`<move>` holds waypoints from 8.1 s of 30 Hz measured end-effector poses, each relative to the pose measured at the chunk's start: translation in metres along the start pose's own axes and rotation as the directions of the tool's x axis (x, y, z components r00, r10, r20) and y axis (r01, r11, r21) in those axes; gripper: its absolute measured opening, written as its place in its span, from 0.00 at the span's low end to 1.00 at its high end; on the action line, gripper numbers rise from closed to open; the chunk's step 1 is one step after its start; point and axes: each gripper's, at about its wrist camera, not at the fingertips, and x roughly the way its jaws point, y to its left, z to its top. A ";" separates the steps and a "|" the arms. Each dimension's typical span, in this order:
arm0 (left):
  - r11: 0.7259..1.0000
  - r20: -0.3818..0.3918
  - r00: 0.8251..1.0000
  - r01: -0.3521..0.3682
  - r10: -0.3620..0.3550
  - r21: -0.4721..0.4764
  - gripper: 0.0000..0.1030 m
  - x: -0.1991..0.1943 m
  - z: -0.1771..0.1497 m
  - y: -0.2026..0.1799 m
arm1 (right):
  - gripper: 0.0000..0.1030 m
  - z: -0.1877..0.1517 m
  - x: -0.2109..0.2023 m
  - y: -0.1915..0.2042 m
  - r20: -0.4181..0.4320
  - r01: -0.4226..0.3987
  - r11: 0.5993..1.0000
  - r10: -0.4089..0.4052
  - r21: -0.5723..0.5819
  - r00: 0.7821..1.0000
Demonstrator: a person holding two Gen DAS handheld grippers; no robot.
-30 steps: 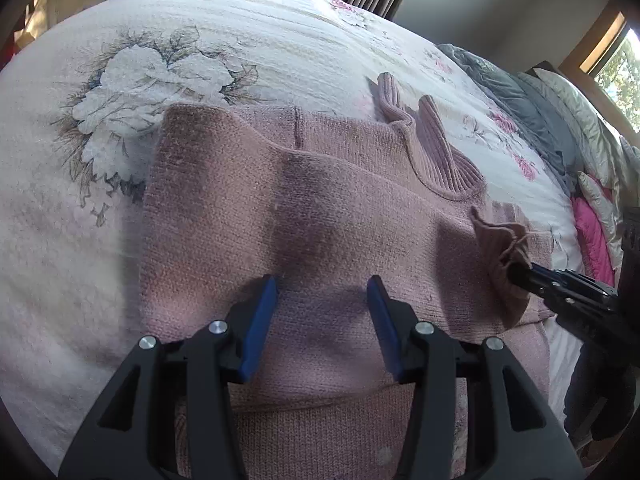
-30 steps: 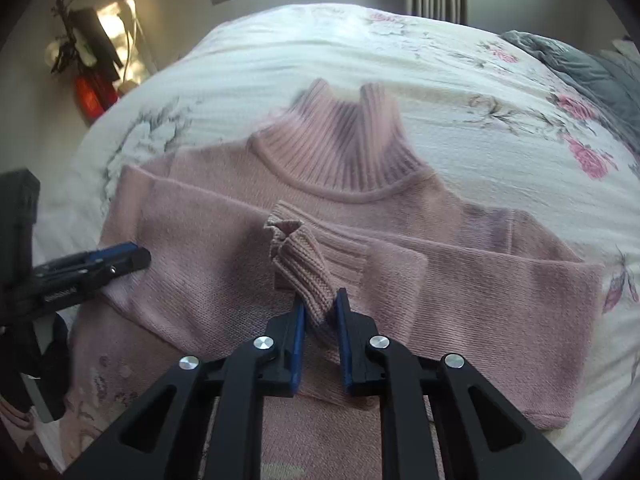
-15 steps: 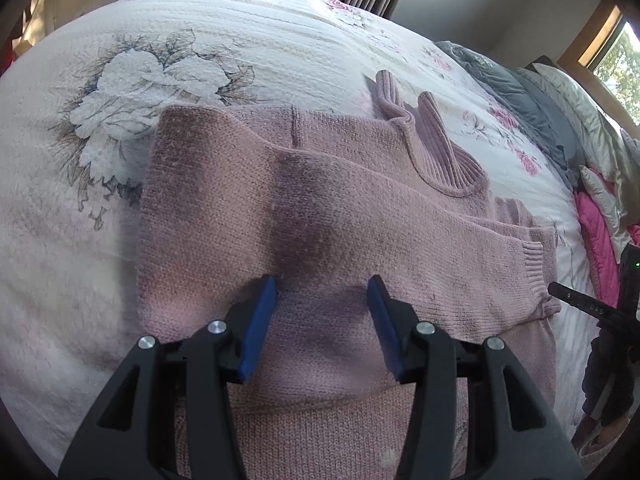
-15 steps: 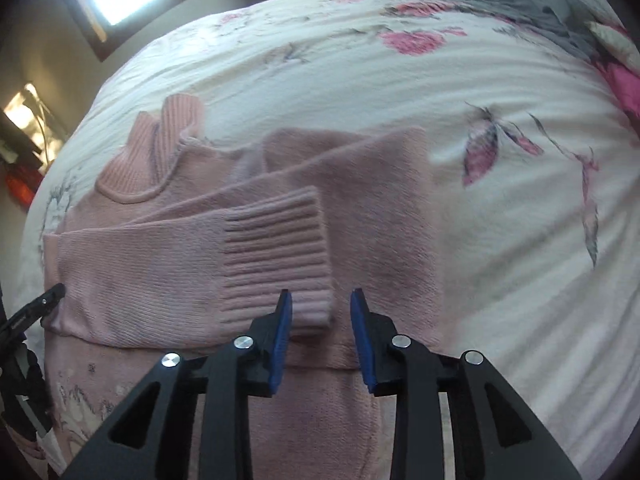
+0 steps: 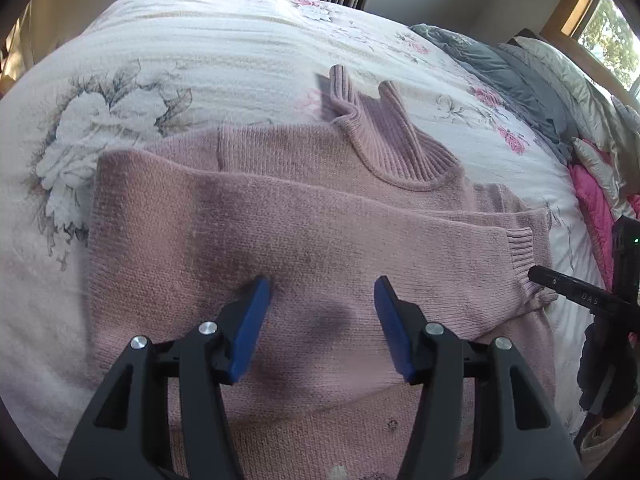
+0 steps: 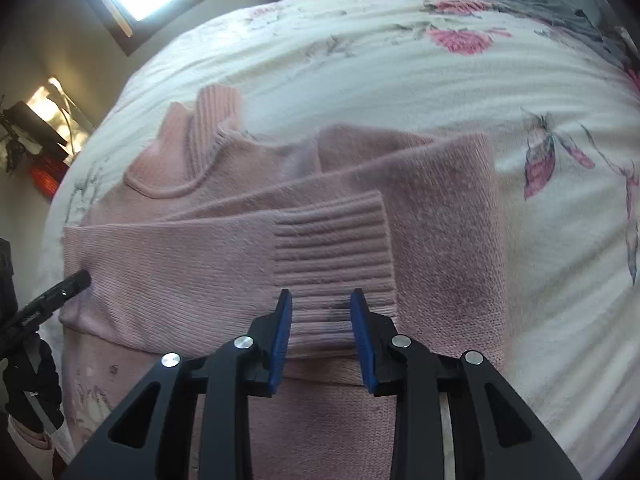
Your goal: Fold small clothes
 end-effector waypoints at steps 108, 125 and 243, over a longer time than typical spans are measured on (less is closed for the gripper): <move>0.953 0.091 0.960 0.246 -0.265 0.174 0.24 -0.032 0.012 -0.047 | 0.36 0.010 0.009 0.104 0.087 -0.292 0.934 0.315 -0.207 0.945; 0.991 0.063 0.992 0.100 -0.106 0.093 0.46 -0.082 -0.079 -0.011 | 0.43 -0.082 -0.044 0.044 0.181 -0.286 0.957 0.291 -0.049 0.940; 0.993 0.011 0.994 0.105 -0.105 -0.046 0.46 -0.136 -0.131 0.073 | 0.55 -0.165 -0.109 -0.066 0.126 -0.397 0.905 0.381 0.152 0.916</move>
